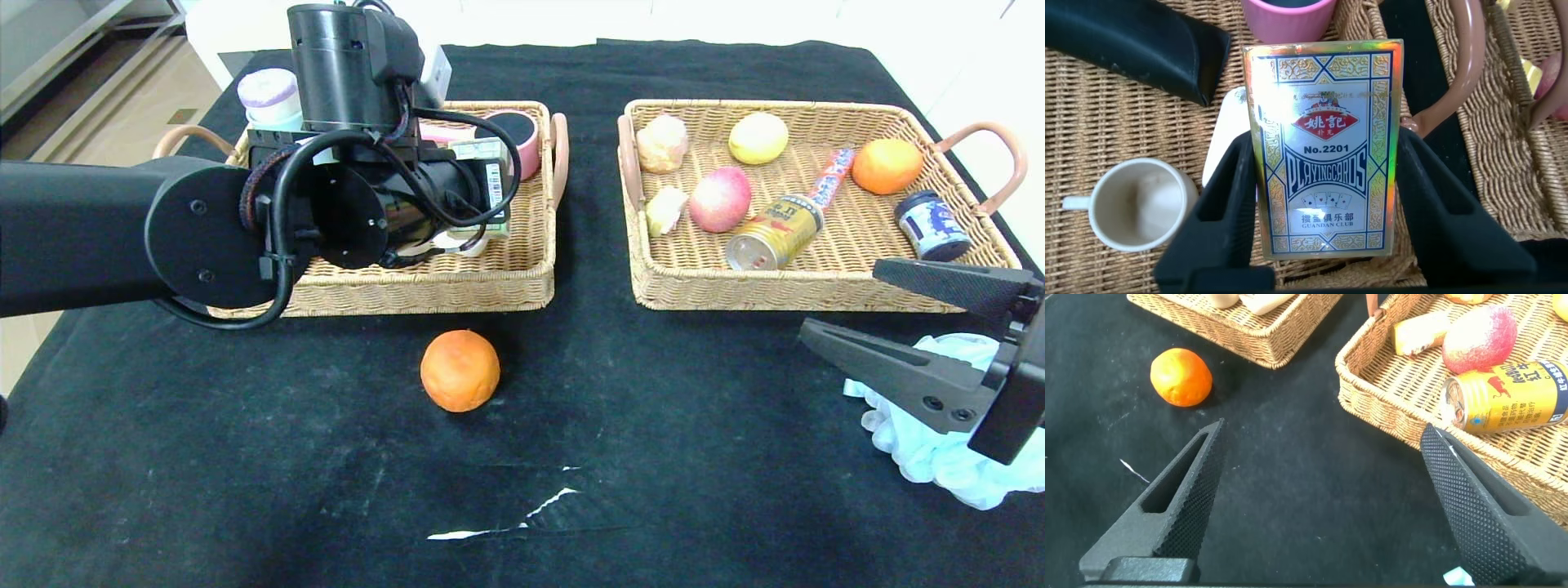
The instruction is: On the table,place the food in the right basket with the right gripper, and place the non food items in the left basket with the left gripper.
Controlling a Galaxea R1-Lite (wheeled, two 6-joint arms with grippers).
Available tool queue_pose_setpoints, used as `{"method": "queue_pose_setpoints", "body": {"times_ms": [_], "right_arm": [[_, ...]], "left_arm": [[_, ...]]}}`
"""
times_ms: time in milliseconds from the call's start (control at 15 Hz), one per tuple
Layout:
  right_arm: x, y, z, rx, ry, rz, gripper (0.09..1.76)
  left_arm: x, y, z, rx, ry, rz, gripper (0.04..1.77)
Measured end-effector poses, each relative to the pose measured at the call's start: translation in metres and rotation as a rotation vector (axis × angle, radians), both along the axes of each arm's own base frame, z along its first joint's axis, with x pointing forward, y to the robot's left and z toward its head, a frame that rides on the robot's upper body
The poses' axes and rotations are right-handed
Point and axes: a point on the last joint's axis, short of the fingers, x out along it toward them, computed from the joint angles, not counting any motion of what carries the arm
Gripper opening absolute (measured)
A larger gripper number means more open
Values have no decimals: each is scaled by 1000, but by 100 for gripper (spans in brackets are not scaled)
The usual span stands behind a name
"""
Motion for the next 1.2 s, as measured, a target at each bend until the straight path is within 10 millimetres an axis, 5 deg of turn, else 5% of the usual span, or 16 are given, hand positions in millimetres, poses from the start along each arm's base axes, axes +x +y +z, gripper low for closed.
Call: {"method": "queue_pose_setpoints", "body": {"times_ms": [267, 733, 1200], "right_arm": [[0, 0, 0, 1, 0, -2, 171], [0, 0, 0, 1, 0, -2, 171], [0, 0, 0, 0, 1, -1, 171]], "left_arm": [[0, 0, 0, -7, 0, 3, 133], [-3, 2, -6, 4, 7, 3, 155], [-49, 5, 3, 26, 21, -55, 165]]}}
